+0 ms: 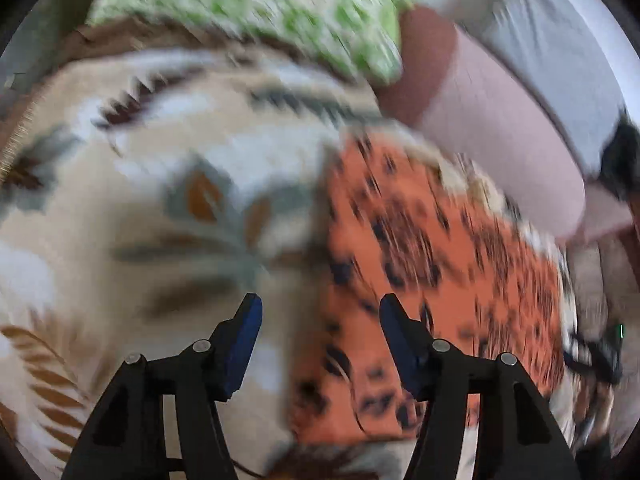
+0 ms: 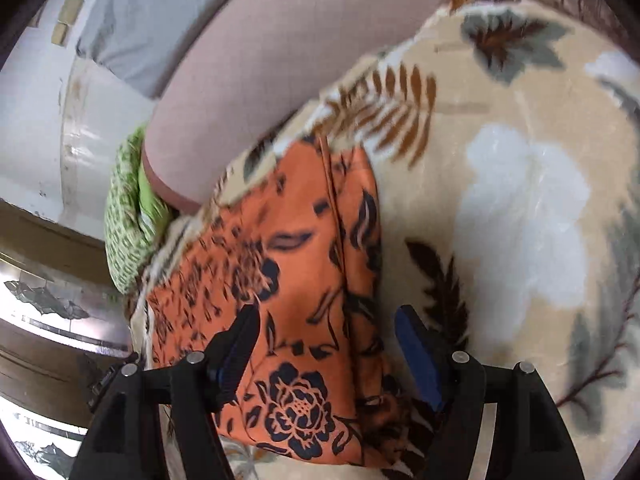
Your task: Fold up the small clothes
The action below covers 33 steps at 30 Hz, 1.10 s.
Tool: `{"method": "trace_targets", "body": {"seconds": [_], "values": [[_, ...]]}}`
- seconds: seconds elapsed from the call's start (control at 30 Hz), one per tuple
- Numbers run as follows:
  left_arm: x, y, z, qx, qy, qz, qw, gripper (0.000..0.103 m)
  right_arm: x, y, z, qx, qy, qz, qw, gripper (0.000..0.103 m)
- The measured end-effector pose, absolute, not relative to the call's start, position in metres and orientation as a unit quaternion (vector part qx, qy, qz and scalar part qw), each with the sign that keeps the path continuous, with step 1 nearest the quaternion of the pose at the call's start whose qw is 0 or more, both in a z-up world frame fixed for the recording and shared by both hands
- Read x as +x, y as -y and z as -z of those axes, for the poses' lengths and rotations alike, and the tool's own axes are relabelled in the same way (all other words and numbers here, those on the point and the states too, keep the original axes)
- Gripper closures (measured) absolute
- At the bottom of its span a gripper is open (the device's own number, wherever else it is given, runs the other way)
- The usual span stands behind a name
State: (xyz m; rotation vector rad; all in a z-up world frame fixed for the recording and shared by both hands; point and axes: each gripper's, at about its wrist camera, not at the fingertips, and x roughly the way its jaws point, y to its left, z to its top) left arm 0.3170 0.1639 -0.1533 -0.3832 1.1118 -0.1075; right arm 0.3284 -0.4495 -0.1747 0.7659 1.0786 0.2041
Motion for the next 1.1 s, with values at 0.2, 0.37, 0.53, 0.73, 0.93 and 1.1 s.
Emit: {"method": "trace_targets", "body": {"seconds": [0.2, 0.37, 0.53, 0.73, 0.93, 1.1], "values": [[0.321, -0.116, 0.171, -0.104, -0.556, 0.035, 0.824, 0.085, 0.337, 0.421, 0.188, 0.320, -0.548, -0.083, 0.769, 0.084], [0.328, -0.119, 0.136, -0.129, -0.552, 0.020, 0.823, 0.087, 0.333, 0.413, 0.152, 0.315, -0.537, -0.088, 0.777, 0.087], [0.279, -0.119, 0.063, -0.119, -0.502, 0.049, 0.855, 0.087, 0.290, 0.409, 0.088, 0.312, -0.512, -0.127, 0.790, 0.088], [0.155, -0.121, 0.063, -0.136, -0.515, 0.069, 0.844, 0.086, 0.162, 0.416, 0.085, 0.335, -0.510, -0.143, 0.779, 0.085], [0.114, -0.144, 0.163, -0.169, -0.582, 0.025, 0.795, 0.072, 0.081, 0.426, 0.187, 0.357, -0.567, -0.084, 0.738, 0.069], [0.107, -0.149, 0.110, -0.178, -0.526, 0.003, 0.831, 0.037, 0.084, 0.443, 0.125, 0.324, -0.491, -0.063, 0.806, 0.026]]}}
